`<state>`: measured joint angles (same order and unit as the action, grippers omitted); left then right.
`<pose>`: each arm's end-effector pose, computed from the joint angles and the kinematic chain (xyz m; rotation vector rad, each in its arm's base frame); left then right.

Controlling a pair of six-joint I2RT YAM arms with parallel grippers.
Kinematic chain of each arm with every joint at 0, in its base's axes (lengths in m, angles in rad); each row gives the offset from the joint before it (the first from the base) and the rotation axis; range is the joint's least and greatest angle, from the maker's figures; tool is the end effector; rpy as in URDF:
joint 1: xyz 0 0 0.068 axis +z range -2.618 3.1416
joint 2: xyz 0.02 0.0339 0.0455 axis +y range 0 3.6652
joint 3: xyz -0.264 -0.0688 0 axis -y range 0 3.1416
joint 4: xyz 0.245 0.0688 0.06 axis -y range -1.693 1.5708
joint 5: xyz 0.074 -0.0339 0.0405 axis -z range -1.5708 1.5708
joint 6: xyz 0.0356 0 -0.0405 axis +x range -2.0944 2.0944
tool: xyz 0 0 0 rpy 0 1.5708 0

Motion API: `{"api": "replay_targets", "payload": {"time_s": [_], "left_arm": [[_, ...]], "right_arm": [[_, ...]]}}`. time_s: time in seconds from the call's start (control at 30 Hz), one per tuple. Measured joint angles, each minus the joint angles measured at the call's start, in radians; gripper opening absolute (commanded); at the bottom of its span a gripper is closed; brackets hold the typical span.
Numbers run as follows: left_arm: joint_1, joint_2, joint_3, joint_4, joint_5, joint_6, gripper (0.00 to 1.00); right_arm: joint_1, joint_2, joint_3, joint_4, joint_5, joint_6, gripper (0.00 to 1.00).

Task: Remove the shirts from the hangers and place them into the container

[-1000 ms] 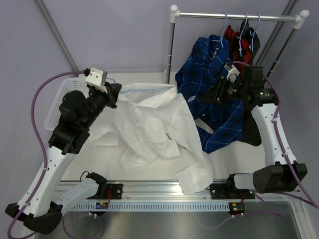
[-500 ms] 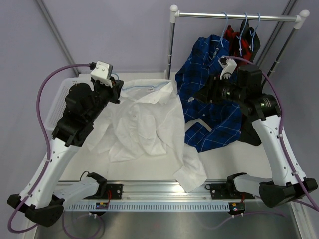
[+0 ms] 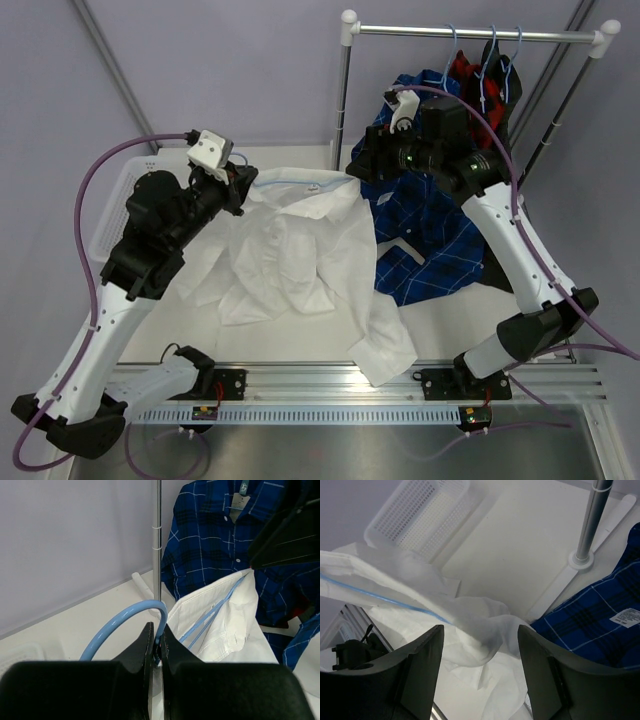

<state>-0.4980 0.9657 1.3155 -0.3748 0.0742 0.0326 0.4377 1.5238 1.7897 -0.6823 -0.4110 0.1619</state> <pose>0.1647 -0.0925 0.4682 0.4786 1.5390 -0.4204 0.2890 0.1510 0.4563 -0.5491 1.9626 0.7905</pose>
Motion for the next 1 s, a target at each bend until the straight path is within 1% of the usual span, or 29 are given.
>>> {"api": "replay_targets", "payload": {"time_s": [0.03,0.07,0.2,0.3,0.47,0.67,1.0], "left_arm": [[0.0,0.0,0.0,0.0,0.011,0.002,0.0],[0.0,0.0,0.0,-0.002,0.024,0.004,0.0],[-0.001,0.0,0.0,-0.014,0.048,0.008,0.0],[-0.001,0.0,0.0,-0.023,0.05,0.012,0.0],[-0.001,0.0,0.0,-0.028,0.05,0.013,0.0],[-0.001,0.001,0.0,-0.028,0.061,0.012,0.0],[-0.001,0.011,0.013,-0.035,0.077,0.011,0.0]], "right_arm": [[0.0,0.01,0.002,-0.003,0.0,-0.011,0.65],[0.0,0.016,0.002,-0.006,0.002,-0.02,0.61],[0.0,0.026,0.003,-0.023,0.0,-0.046,0.57],[0.0,0.024,0.0,-0.022,-0.004,-0.055,0.58],[0.0,-0.017,-0.051,-0.024,-0.011,-0.068,0.58],[0.0,-0.061,-0.057,-0.028,-0.056,-0.08,0.59],[0.0,-0.064,-0.078,-0.04,-0.098,-0.08,0.58]]}}
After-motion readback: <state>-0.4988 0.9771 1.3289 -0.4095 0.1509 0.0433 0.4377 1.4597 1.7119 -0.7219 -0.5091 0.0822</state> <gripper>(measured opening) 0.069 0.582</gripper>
